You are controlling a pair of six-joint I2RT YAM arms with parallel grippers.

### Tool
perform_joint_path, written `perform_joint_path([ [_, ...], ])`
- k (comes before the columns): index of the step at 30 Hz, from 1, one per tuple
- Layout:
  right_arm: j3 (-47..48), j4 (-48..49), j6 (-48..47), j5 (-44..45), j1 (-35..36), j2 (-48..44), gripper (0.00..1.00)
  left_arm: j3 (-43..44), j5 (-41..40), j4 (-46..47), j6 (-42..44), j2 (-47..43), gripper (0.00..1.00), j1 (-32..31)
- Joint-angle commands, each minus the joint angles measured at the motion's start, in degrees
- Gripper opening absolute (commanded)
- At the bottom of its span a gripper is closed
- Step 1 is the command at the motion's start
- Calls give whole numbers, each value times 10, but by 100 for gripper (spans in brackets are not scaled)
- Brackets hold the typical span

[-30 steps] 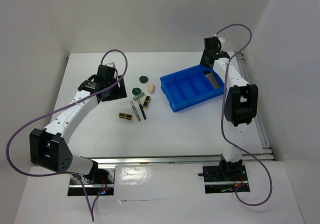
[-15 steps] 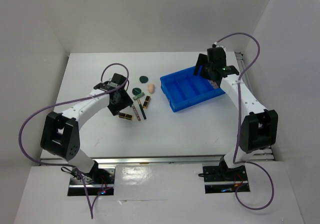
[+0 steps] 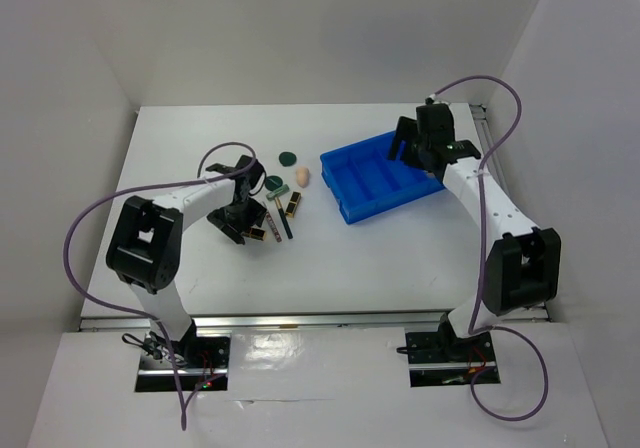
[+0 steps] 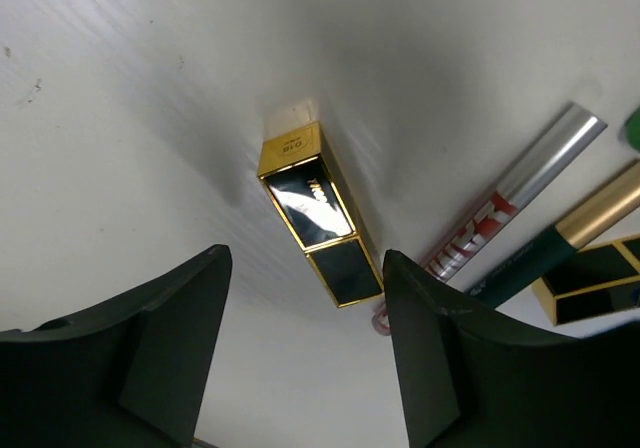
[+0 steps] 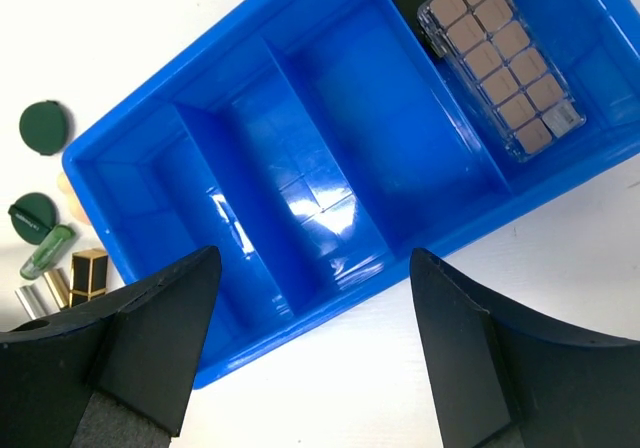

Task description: Organize the makeup

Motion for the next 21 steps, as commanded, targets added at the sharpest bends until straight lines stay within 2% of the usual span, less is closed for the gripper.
perform_joint_path([
  [1, -10, 16, 0, 0, -1, -31, 84, 26, -9, -20, -39, 20, 74, -1],
  [4, -17, 16, 0, 0, -1, -43, 84, 21, -16, -5, -44, 25, 69, -1],
  [8, -22, 16, 0, -5, -1, -49, 84, 15, -10, 17, -38, 36, 67, -1],
  [11, -27, 11, 0, -11, -1, -49, 84, 15, -10, 17, -32, 51, 49, -1],
  [14, -34, 11, 0, -11, 4, -54, 84, 10, -22, 17, -32, 57, 42, -1],
  [17, -41, 18, -6, 1, 4, -54, 84, 10, -29, 17, -8, 63, 42, -1],
  [21, -41, 18, -6, 11, 4, -54, 84, 21, -34, 17, 40, 18, 41, -1],
])
